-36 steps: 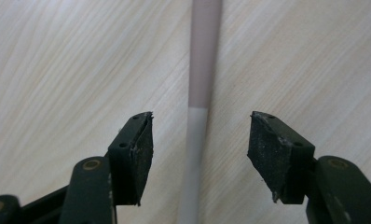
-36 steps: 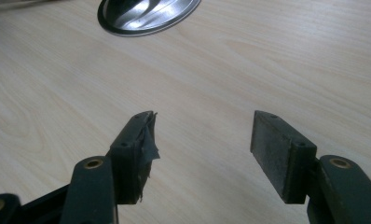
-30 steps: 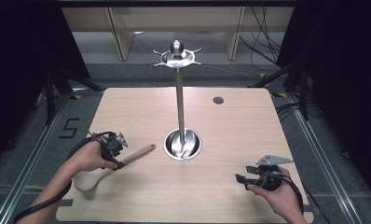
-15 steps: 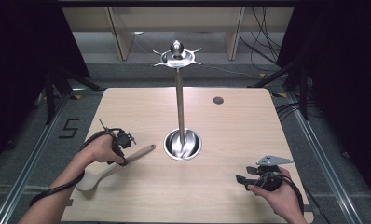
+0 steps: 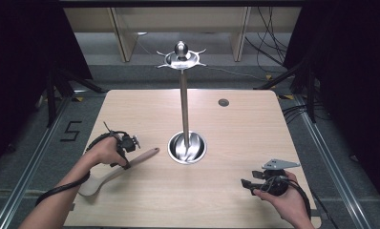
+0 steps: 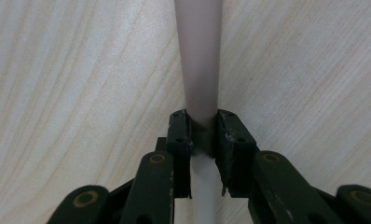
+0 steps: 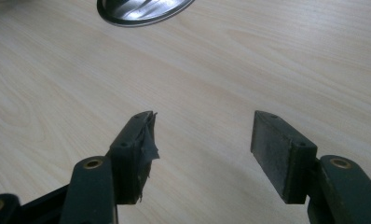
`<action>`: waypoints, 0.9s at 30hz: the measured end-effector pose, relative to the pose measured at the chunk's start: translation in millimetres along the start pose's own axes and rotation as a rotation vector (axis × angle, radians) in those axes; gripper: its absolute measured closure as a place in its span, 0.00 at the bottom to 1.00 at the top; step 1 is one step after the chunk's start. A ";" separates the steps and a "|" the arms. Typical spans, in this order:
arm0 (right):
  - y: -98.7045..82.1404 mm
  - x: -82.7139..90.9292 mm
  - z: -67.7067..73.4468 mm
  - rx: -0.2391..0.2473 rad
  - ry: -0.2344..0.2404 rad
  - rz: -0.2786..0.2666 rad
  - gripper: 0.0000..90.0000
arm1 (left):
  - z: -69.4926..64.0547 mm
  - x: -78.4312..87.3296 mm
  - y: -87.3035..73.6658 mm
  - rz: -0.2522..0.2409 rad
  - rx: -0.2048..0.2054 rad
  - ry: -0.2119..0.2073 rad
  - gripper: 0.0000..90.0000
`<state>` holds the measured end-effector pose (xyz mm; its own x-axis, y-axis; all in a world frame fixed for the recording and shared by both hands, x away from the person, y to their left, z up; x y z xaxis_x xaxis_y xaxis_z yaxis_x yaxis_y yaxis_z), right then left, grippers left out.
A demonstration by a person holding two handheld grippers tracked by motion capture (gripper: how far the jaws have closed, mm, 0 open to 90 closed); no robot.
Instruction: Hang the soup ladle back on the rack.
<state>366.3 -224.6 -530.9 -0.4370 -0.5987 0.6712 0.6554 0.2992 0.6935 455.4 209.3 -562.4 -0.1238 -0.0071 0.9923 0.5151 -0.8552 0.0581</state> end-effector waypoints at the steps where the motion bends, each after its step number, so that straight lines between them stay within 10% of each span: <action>1: -0.2 -0.1 0.3 -0.005 0.002 0.001 0.45 | -1.2 1.4 -0.8 -0.010 -0.002 -0.009 0.84; 15: -0.4 -0.1 -0.4 0.001 -0.002 0.007 0.45 | -1.3 63.8 -21.7 -0.341 0.027 0.105 0.85; 27: 0.1 -0.5 -1.5 0.009 -0.004 0.002 0.45 | -3.5 110.6 -58.5 -0.653 0.148 0.198 0.85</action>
<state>367.5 -225.4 -531.5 -0.4383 -0.5953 0.6734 0.6504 0.3070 0.6948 408.6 256.7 -456.4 -0.5921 0.3780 0.7117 0.3915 -0.6370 0.6641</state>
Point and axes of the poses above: each handheld gripper's, and its own axes: x roughly backward along the jaws, y roughly out of its top, z roughly to its left, the point moved 9 cm from there along -x, roughly forward along the jaws, and after that the axes turned 7 degrees about y, right-handed, at the moved point
